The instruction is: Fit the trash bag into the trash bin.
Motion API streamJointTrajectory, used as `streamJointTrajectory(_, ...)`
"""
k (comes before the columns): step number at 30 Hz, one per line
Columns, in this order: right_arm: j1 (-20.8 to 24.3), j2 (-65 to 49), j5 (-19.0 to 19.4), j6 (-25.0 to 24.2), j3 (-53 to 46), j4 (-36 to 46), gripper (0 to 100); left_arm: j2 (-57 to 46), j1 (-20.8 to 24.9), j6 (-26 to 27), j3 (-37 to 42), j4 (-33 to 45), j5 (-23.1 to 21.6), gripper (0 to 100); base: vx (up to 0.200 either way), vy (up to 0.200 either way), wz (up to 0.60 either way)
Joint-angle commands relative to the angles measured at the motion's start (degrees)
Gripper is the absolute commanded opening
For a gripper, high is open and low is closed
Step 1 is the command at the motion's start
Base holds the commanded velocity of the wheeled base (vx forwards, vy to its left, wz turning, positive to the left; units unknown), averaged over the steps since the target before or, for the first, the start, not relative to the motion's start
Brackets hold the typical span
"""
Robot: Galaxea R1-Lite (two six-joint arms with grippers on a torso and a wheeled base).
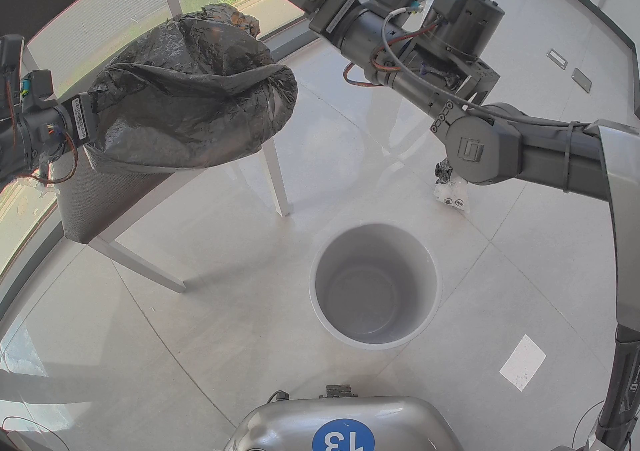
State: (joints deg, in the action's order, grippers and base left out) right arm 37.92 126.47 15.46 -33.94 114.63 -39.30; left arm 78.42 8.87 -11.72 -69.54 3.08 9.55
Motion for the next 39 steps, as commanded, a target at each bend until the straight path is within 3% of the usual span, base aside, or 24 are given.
streamJointTrajectory(1, 0.83, -2.19, 0.01, 0.01, -0.04, 0.02, 100, 0.77, 0.0, -0.06, -0.69, -0.01, 0.03, 0, 0.0, 0.0, 0.0)
streamJointTrajectory(6, 1.19, -2.01, 0.01, 0.19, -0.19, 0.1, 100, 0.94, -0.26, -0.33, -0.69, -0.01, 0.03, 0, 0.0, 0.0, 0.0)
streamJointTrajectory(17, -0.48, -2.28, 0.01, 6.25, -14.87, -1.3, 100, 1.38, -0.35, -1.29, -2.27, -0.18, 0.03, 0, 0.0, 0.0, 0.0)
streamJointTrajectory(31, -3.03, -4.47, 0.01, 7.66, -22.96, 2.04, 100, 1.91, 0.0, -2.17, -3.06, -0.27, -0.05, 0, 0.0, 0.0, 0.0)
streamJointTrajectory(39, -2.94, -3.68, 0.01, 7.66, -22.87, 2.21, 100, 1.73, 0.88, -2.26, -2.97, -0.36, -0.05, 0, 0.0, 0.0, 0.0)
